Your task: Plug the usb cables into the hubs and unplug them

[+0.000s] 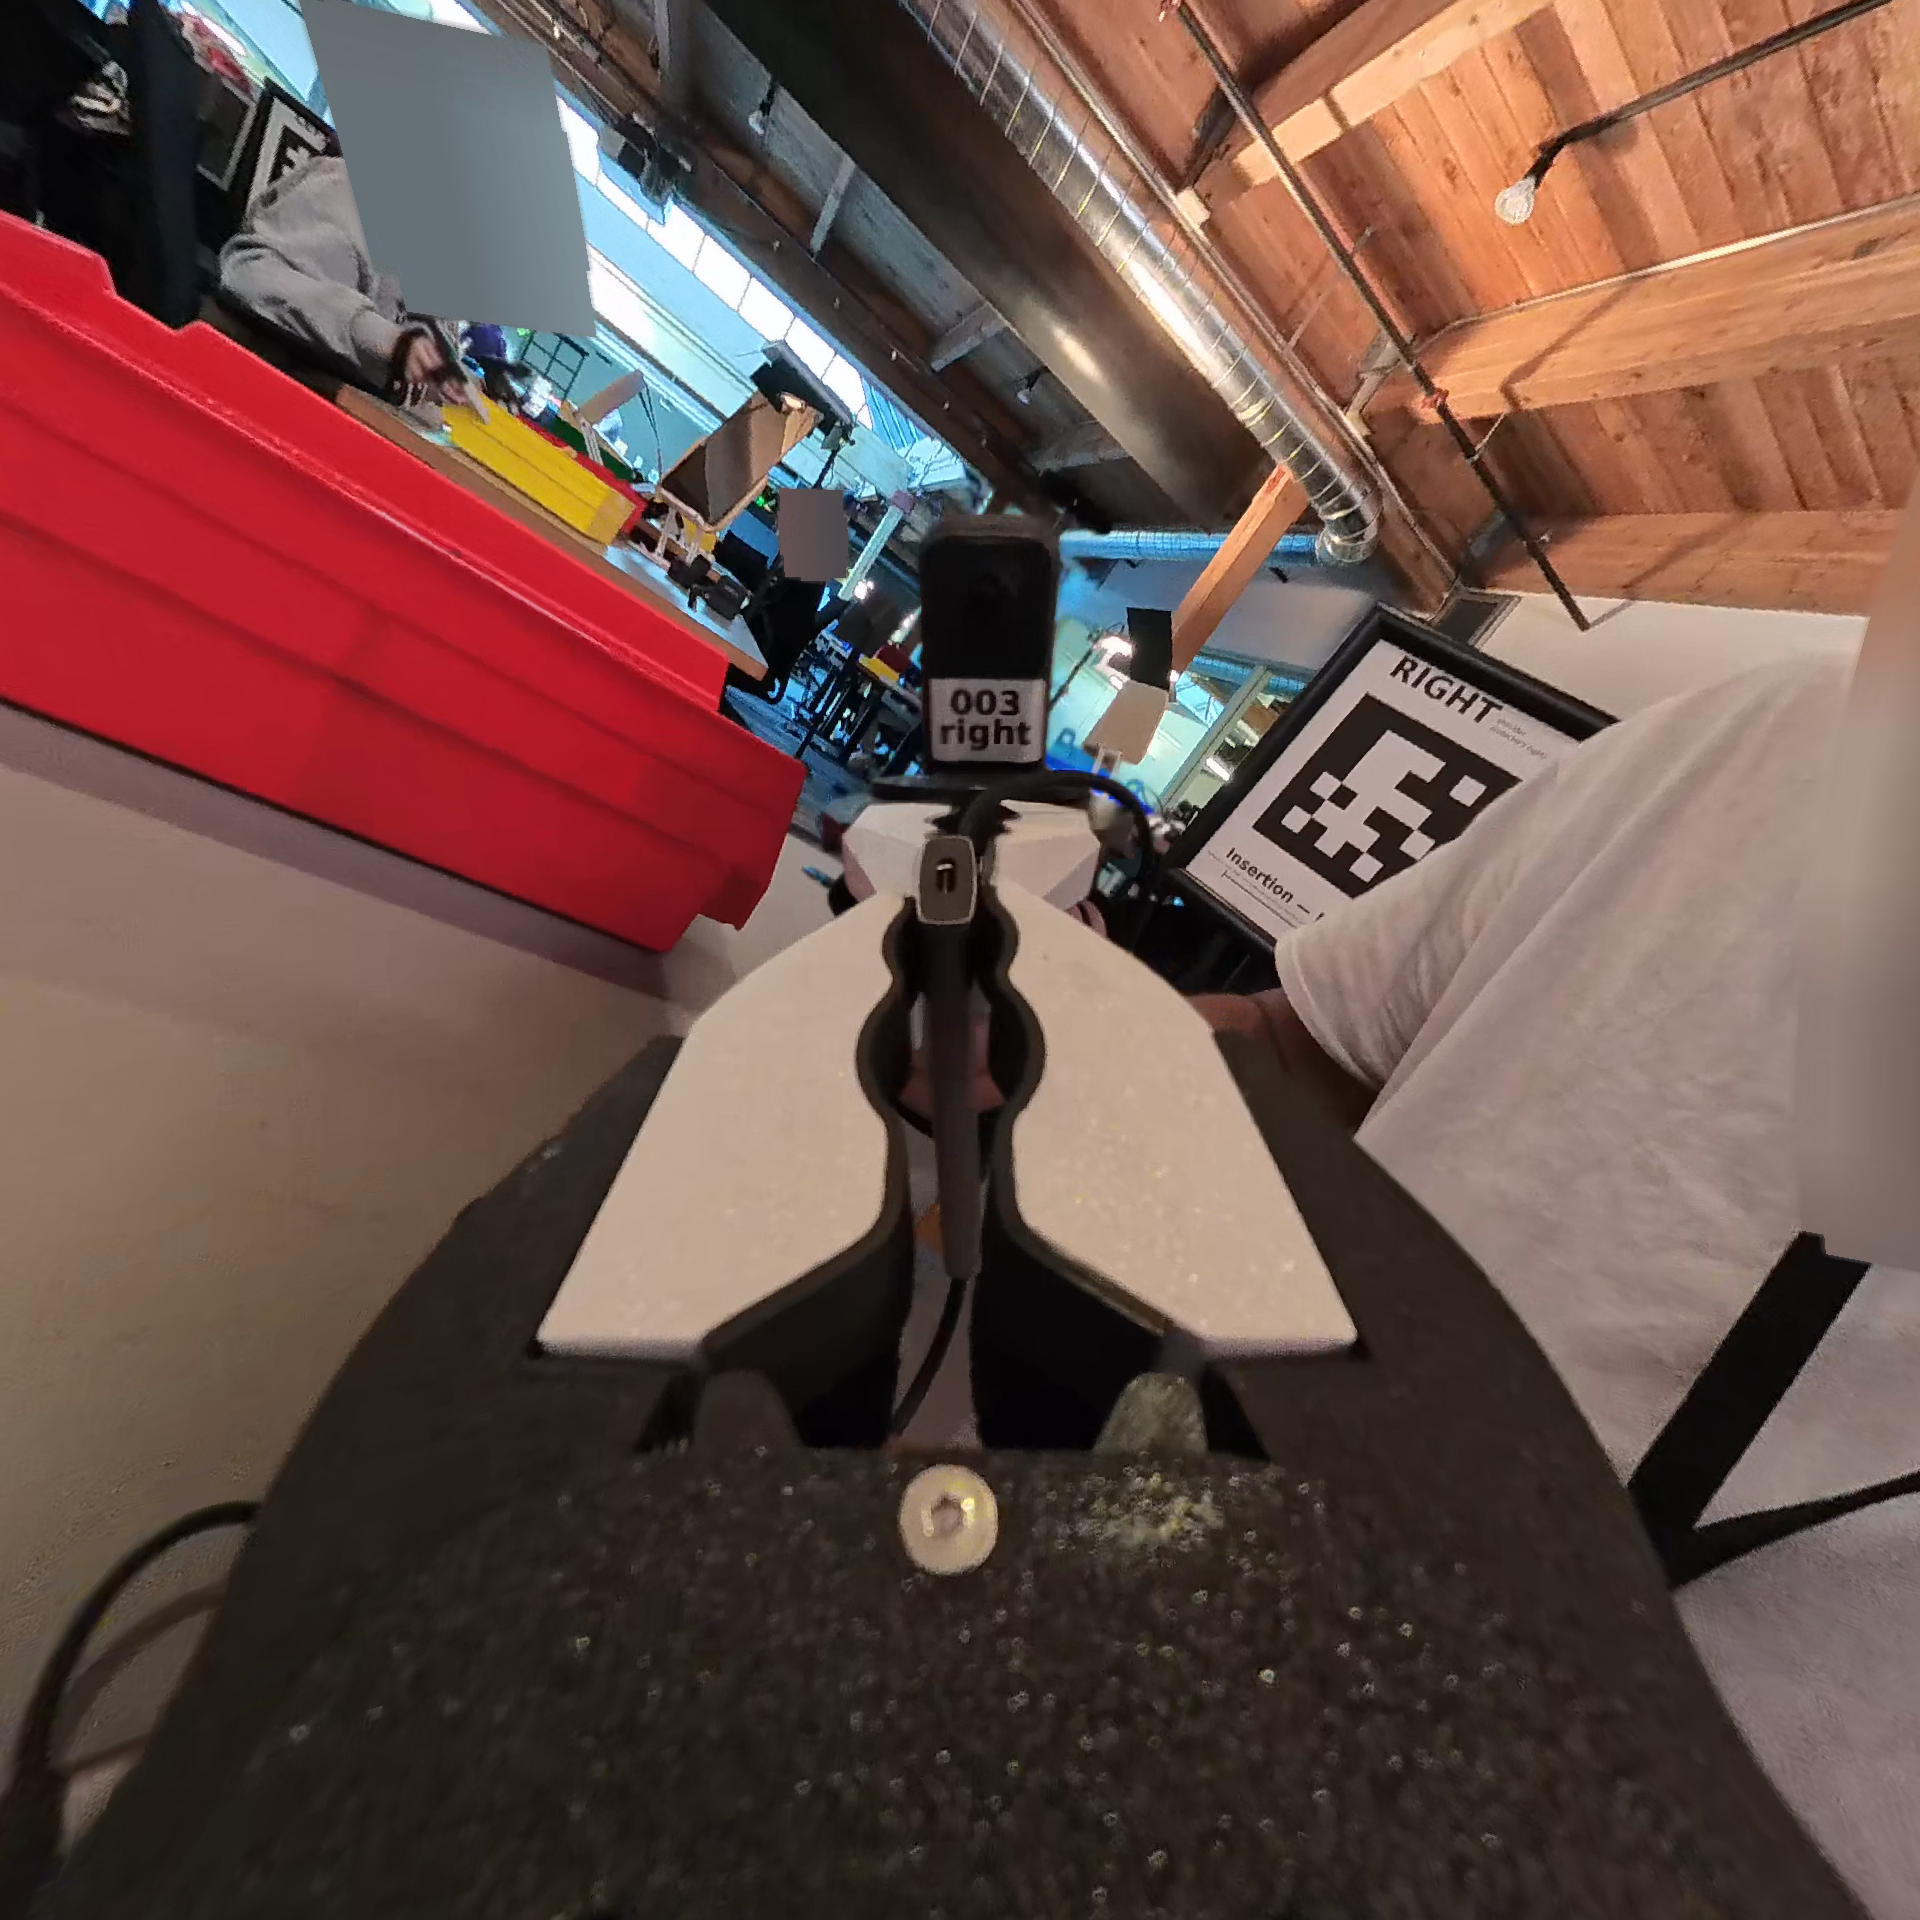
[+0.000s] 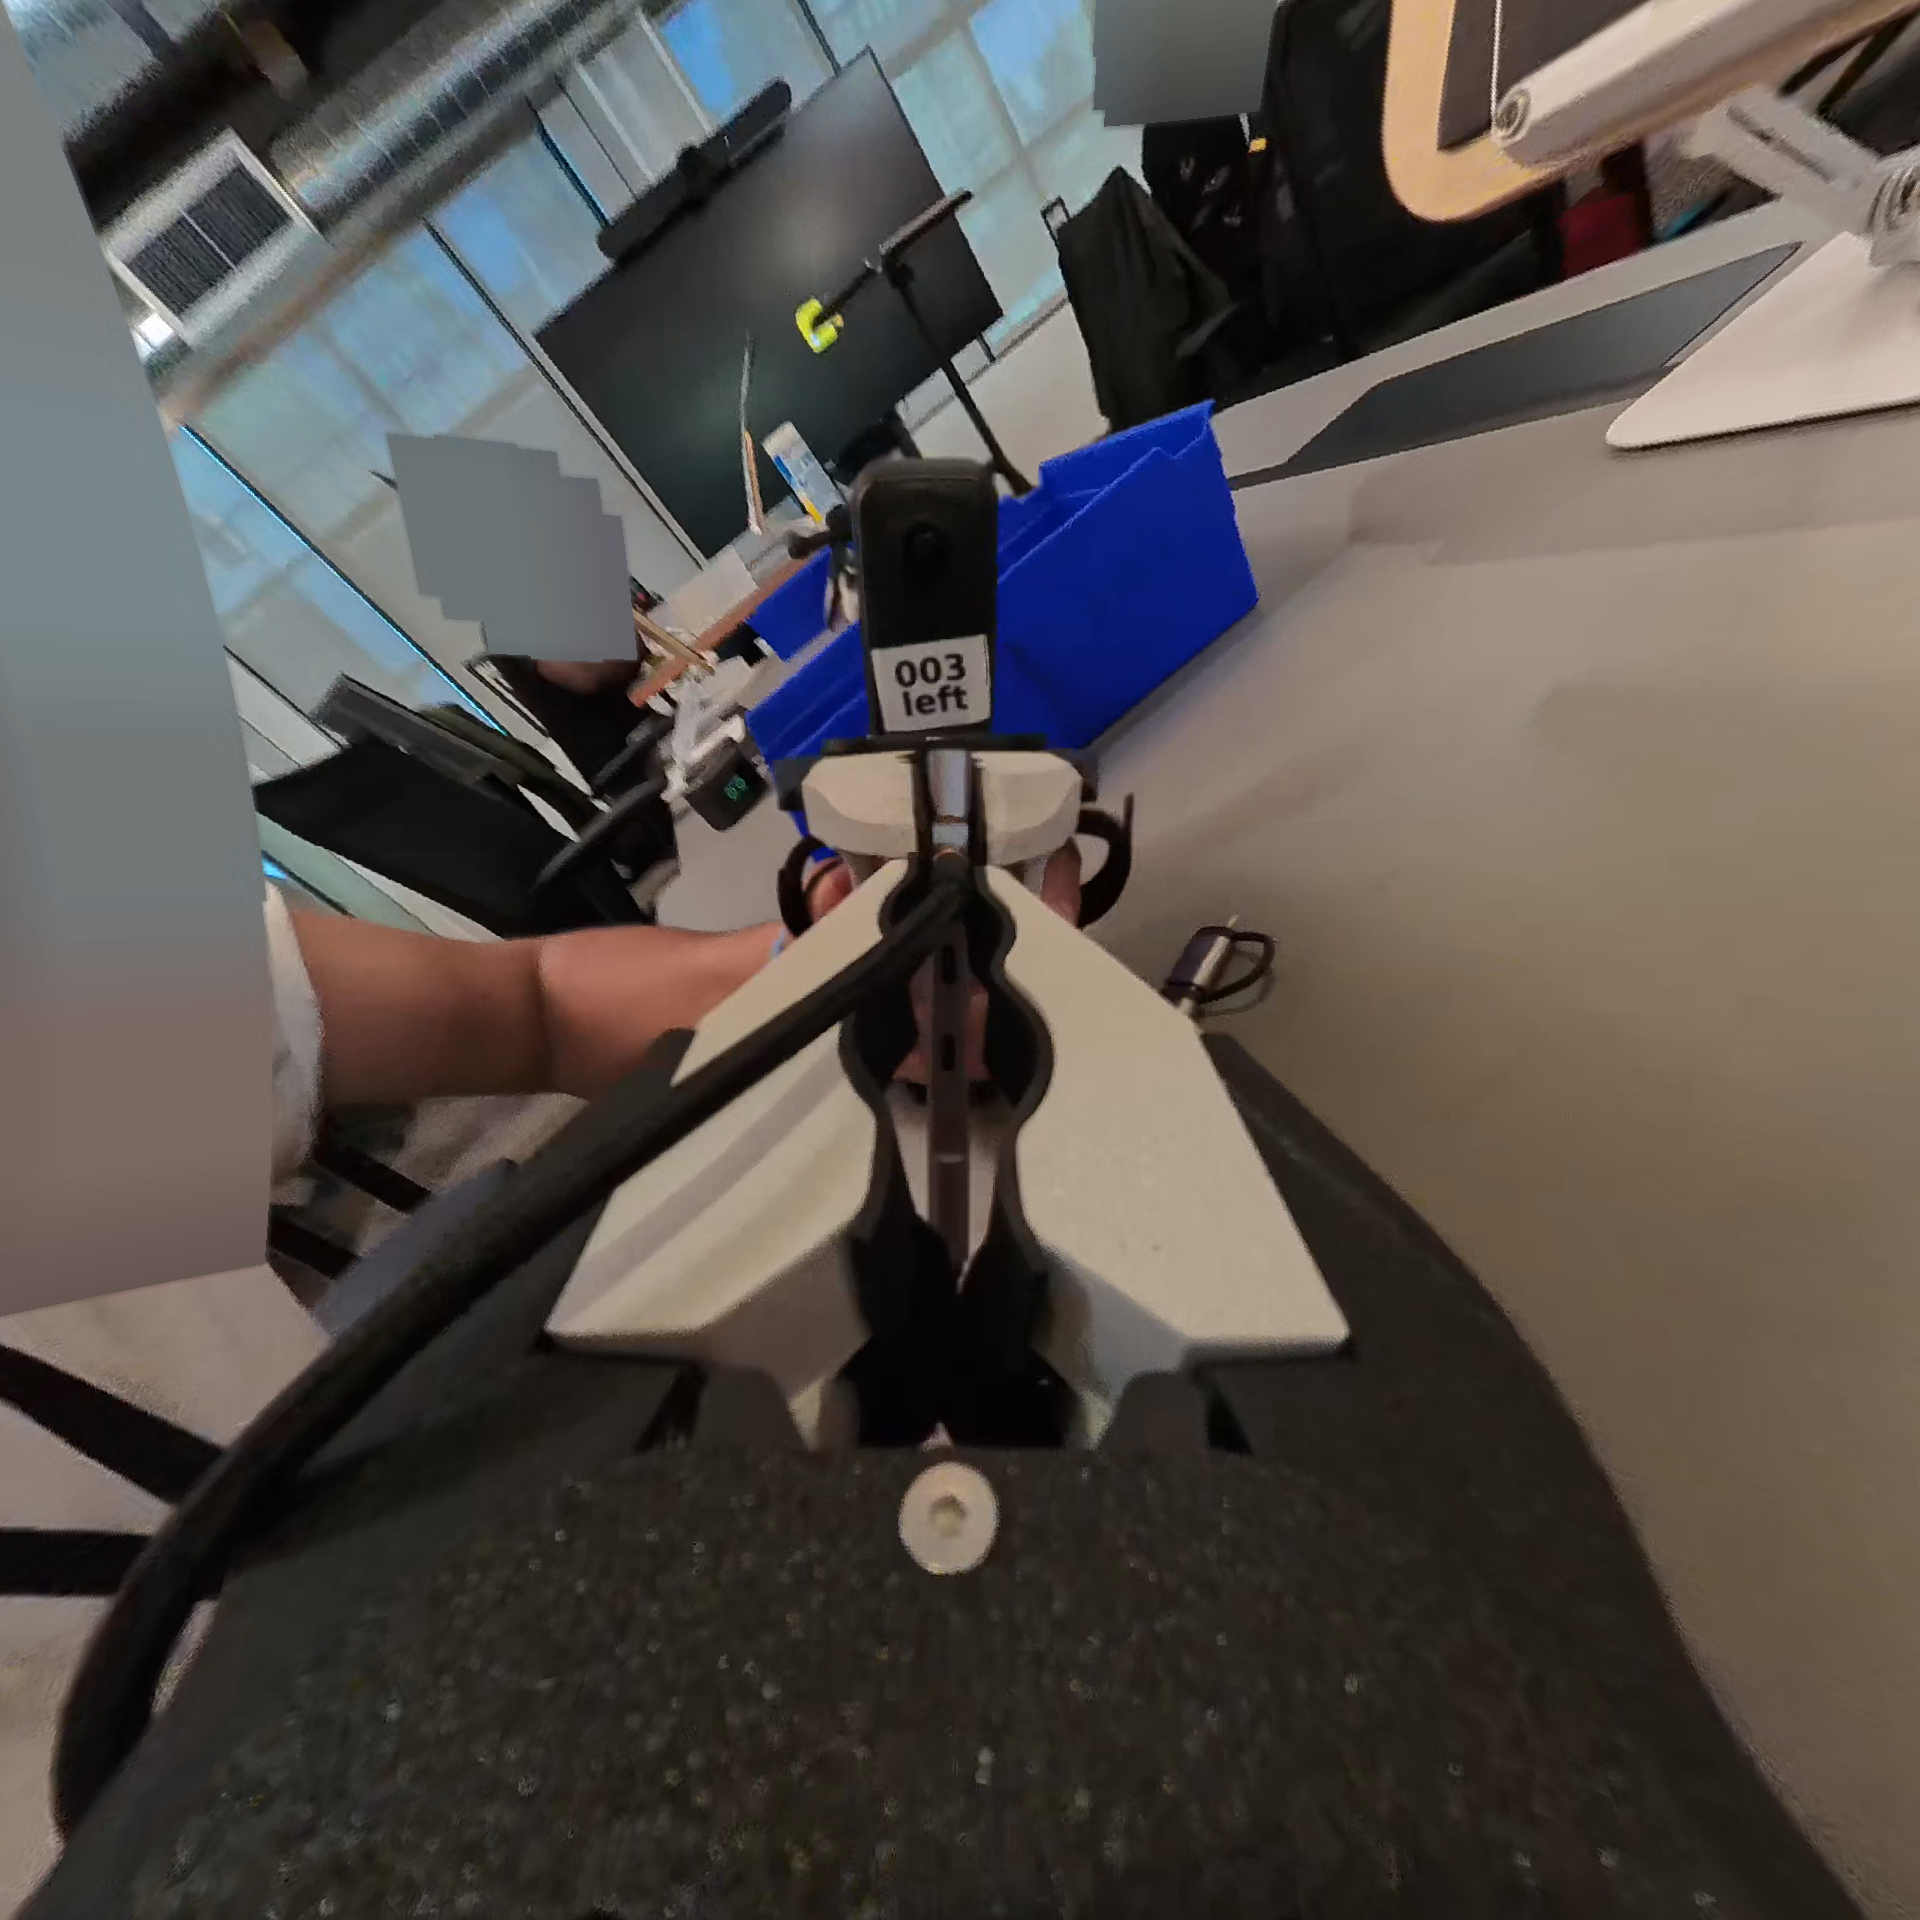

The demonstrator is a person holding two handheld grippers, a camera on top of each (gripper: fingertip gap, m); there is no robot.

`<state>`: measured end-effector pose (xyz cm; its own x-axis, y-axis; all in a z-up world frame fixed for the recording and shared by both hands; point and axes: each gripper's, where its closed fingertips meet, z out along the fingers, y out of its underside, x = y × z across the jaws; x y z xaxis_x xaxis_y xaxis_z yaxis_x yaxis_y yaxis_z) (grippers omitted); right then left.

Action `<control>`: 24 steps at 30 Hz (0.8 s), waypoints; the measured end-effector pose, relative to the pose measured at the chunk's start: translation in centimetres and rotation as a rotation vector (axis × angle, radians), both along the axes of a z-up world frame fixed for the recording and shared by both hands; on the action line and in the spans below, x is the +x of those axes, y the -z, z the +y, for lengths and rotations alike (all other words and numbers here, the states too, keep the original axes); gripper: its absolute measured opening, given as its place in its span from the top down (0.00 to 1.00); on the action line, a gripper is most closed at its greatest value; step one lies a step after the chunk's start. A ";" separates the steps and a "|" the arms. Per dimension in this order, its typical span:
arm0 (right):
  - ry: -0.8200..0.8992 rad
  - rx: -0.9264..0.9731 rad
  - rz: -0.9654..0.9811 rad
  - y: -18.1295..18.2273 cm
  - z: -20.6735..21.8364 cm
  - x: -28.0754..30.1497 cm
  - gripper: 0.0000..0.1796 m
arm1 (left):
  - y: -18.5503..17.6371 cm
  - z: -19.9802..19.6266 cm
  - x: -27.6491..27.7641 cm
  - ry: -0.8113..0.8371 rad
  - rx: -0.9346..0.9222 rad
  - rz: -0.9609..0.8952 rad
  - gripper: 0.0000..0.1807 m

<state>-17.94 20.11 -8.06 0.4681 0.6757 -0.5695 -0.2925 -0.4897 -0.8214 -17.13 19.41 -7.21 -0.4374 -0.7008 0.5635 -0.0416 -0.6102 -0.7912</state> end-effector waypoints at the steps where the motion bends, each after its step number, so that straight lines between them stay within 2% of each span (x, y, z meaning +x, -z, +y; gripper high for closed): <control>1: -0.006 -0.012 0.033 0.0 -0.1 -0.1 0.97 | 0.0 -0.1 -0.1 0.010 0.016 0.003 0.95; 7: -0.023 0.008 0.008 0.1 -0.9 0.3 0.97 | 0.5 -0.8 -0.3 0.057 0.097 0.026 0.95; 8: 0.079 0.068 0.178 -2.8 -0.2 3.6 0.98 | 0.3 0.6 -0.9 0.018 0.058 0.010 0.95; 9: 0.153 0.054 0.297 -4.6 0.0 8.4 0.98 | -0.1 3.7 -2.1 -0.066 -0.009 -0.017 0.95; 10: 0.273 0.116 0.269 -5.6 0.1 12.3 0.99 | -0.5 6.5 -3.4 -0.160 -0.033 -0.039 0.95; 11: 0.259 0.150 0.089 -4.9 -0.5 11.0 0.98 | -0.6 7.0 -3.4 -0.201 -0.001 -0.038 0.95; 13: 0.097 0.191 -0.089 -4.4 -1.9 3.9 0.97 | 0.2 2.8 -0.8 -0.093 0.117 0.020 0.95; 14: 0.093 0.195 -0.186 -3.3 -1.6 3.1 0.97 | 0.7 1.3 0.3 -0.057 0.157 0.047 0.95; 16: 0.126 0.125 -0.123 -3.7 -0.9 5.0 0.98 | 0.7 0.9 0.4 -0.043 0.149 0.050 0.95; 19: 0.194 0.091 -0.219 -3.4 -0.5 7.5 0.97 | 0.5 1.7 -0.5 -0.077 0.115 0.034 0.95; 22: 0.230 0.121 -0.525 -4.1 -0.2 9.1 0.97 | 0.5 0.7 -0.5 -0.053 0.151 0.035 0.95; 24: 0.318 0.150 -0.736 -6.6 0.3 12.2 0.97 | 0.7 0.7 -0.5 -0.026 0.122 0.047 0.95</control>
